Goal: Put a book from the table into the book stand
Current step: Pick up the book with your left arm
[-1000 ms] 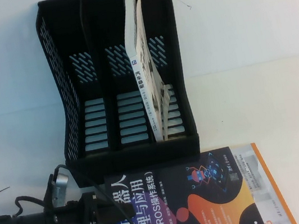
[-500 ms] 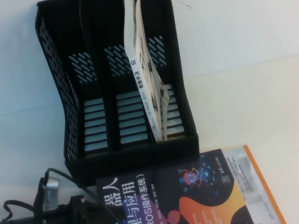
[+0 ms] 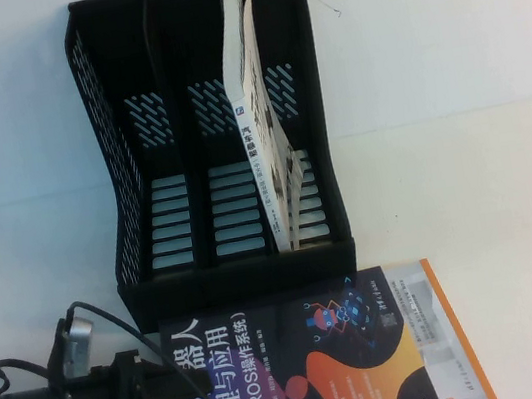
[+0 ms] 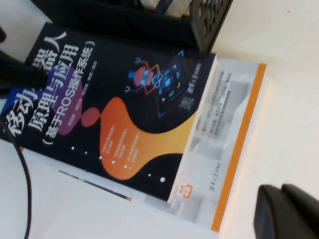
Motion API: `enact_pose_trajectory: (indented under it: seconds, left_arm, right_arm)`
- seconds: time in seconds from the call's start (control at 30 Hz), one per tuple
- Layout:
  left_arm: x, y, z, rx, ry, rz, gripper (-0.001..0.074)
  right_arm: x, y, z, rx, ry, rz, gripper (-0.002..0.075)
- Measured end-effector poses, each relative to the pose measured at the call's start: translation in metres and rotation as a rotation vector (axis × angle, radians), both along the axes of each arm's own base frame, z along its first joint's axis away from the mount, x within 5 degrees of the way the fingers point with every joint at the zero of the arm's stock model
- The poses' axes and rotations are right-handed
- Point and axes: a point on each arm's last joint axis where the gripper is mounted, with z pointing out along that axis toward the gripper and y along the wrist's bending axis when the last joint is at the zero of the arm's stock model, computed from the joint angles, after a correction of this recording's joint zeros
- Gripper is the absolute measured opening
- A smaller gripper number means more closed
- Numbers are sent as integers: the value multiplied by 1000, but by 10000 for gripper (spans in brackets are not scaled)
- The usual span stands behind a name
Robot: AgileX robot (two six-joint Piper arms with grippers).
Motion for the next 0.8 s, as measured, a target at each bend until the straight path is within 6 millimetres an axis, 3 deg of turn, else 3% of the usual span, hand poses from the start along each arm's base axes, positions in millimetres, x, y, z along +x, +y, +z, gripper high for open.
enact_pose_trajectory:
  seconds: [0.17, 0.27, 0.53, 0.8]
  left_arm:
    - [1, -16, 2, -3, -29, -7, 193]
    - [2, -18, 2, -10, -37, -4, 115]
    - [2, -18, 3, -12, -39, -3, 115]
    - [2, -18, 3, -14, -39, -3, 115]
  right_arm:
    - [12, 6, -18, 13, 126, 11, -2]
    - [22, 11, -31, 40, 202, 9, -2]
    - [55, 22, -88, 39, 420, -5, -2]
    - [63, 47, -126, -17, 473, 39, -2]
